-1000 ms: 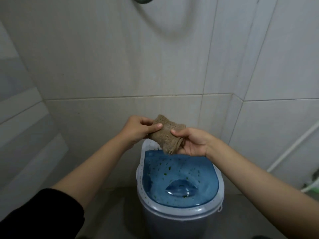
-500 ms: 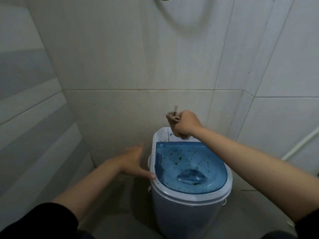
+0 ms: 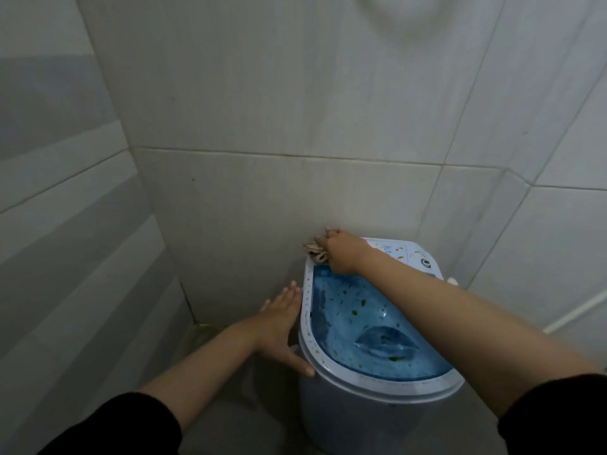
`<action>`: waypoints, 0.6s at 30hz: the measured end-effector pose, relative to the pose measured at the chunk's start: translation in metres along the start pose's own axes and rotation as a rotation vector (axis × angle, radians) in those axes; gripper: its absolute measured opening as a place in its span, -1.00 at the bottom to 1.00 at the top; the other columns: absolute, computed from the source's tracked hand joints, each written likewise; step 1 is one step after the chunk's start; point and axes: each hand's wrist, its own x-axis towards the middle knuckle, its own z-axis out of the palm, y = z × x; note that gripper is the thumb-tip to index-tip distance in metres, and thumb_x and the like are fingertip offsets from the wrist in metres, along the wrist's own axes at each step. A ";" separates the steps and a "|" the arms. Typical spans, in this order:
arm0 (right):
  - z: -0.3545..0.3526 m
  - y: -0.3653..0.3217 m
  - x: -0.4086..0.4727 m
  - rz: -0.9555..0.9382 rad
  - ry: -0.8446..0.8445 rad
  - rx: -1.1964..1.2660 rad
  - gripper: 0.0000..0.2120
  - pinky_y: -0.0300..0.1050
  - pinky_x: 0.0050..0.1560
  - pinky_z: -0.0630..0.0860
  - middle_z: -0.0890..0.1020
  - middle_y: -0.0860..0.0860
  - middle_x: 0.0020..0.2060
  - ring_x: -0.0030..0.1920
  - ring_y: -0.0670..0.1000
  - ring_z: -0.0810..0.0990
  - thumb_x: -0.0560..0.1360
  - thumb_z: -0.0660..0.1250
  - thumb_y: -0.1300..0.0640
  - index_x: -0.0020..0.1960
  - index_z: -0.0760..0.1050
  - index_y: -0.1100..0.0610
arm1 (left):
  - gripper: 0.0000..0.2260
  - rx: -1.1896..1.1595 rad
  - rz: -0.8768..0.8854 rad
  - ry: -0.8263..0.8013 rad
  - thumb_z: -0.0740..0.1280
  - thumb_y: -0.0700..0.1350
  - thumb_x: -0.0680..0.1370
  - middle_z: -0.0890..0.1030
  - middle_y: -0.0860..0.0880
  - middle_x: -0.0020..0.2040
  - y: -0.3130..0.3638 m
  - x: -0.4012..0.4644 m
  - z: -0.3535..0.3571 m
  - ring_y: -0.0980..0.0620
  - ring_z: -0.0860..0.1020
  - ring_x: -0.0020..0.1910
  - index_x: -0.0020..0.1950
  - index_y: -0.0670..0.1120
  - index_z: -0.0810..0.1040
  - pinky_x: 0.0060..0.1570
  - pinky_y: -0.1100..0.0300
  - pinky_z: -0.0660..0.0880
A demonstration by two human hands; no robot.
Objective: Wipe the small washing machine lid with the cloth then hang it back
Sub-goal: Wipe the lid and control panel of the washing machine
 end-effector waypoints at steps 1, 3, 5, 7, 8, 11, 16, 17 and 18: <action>0.002 -0.002 0.000 -0.002 0.004 -0.006 -0.42 -0.04 0.49 0.17 0.30 0.22 0.46 0.50 0.14 0.18 0.50 0.21 0.25 0.49 0.18 0.21 | 0.24 -0.015 0.009 0.006 0.42 0.42 0.19 -0.44 -0.01 0.49 0.000 0.002 0.004 -0.01 -0.41 0.46 0.48 0.04 -0.42 0.41 -0.06 -0.31; 0.009 -0.006 0.004 -0.011 0.016 -0.050 -0.45 0.02 0.45 0.24 0.36 0.24 0.41 0.46 0.17 0.26 0.49 0.22 0.25 0.46 0.22 0.23 | 0.23 -0.044 0.020 0.025 0.42 0.42 0.19 -0.42 -0.01 0.50 0.000 0.005 0.010 -0.01 -0.42 0.46 0.49 0.07 -0.41 0.42 -0.10 -0.29; 0.015 -0.011 0.004 -0.005 0.025 -0.087 -0.47 0.07 0.40 0.30 0.36 0.26 0.39 0.40 0.22 0.32 0.48 0.22 0.26 0.44 0.24 0.23 | 0.23 -0.058 0.024 0.042 0.43 0.40 0.20 -0.40 -0.01 0.51 -0.001 0.008 0.012 -0.01 -0.40 0.46 0.49 0.06 -0.40 0.40 -0.07 -0.29; 0.019 -0.017 0.000 0.005 0.028 -0.104 -0.46 0.11 0.39 0.32 0.33 0.27 0.39 0.37 0.27 0.33 0.48 0.22 0.28 0.44 0.22 0.23 | 0.22 -0.058 0.030 0.050 0.44 0.39 0.21 -0.39 -0.01 0.52 -0.002 0.009 0.012 -0.01 -0.39 0.47 0.50 0.05 -0.39 0.39 -0.06 -0.27; 0.022 -0.021 -0.003 0.009 0.027 -0.118 -0.46 0.13 0.39 0.31 0.31 0.27 0.39 0.35 0.29 0.33 0.49 0.22 0.29 0.45 0.21 0.25 | 0.22 -0.052 0.035 0.055 0.43 0.39 0.22 -0.38 -0.01 0.52 -0.002 0.010 0.012 0.00 -0.38 0.48 0.50 0.05 -0.38 0.39 -0.05 -0.27; 0.027 -0.034 -0.011 0.016 0.025 -0.162 -0.44 0.17 0.39 0.29 0.32 0.29 0.36 0.33 0.32 0.34 0.49 0.24 0.30 0.45 0.18 0.30 | 0.21 -0.035 0.047 0.067 0.42 0.40 0.22 -0.36 0.01 0.53 -0.002 0.011 0.014 0.00 -0.36 0.49 0.50 0.04 -0.38 0.38 -0.03 -0.27; 0.029 -0.049 -0.029 -0.015 0.027 -0.189 -0.48 0.15 0.36 0.29 0.37 0.30 0.32 0.30 0.32 0.38 0.52 0.20 0.29 0.44 0.18 0.34 | 0.23 -0.030 0.063 0.104 0.40 0.45 0.16 -0.24 0.04 0.57 -0.003 0.012 0.015 -0.01 -0.24 0.53 0.51 0.06 -0.33 0.45 -0.21 -0.15; 0.028 -0.052 -0.033 -0.027 0.026 -0.203 -0.49 0.15 0.36 0.29 0.37 0.30 0.32 0.29 0.31 0.38 0.52 0.20 0.28 0.43 0.18 0.34 | 0.22 -0.031 0.070 0.114 0.40 0.45 0.15 -0.20 0.05 0.57 -0.003 0.011 0.015 -0.01 -0.20 0.54 0.52 0.07 -0.30 0.46 -0.23 -0.12; 0.028 -0.054 -0.037 -0.042 0.023 -0.219 -0.49 0.14 0.35 0.30 0.38 0.30 0.31 0.29 0.30 0.39 0.52 0.21 0.28 0.43 0.19 0.34 | 0.20 -0.034 0.078 0.121 0.41 0.44 0.15 -0.16 0.04 0.57 -0.003 0.011 0.014 -0.01 -0.15 0.54 0.53 0.07 -0.26 0.47 -0.23 -0.09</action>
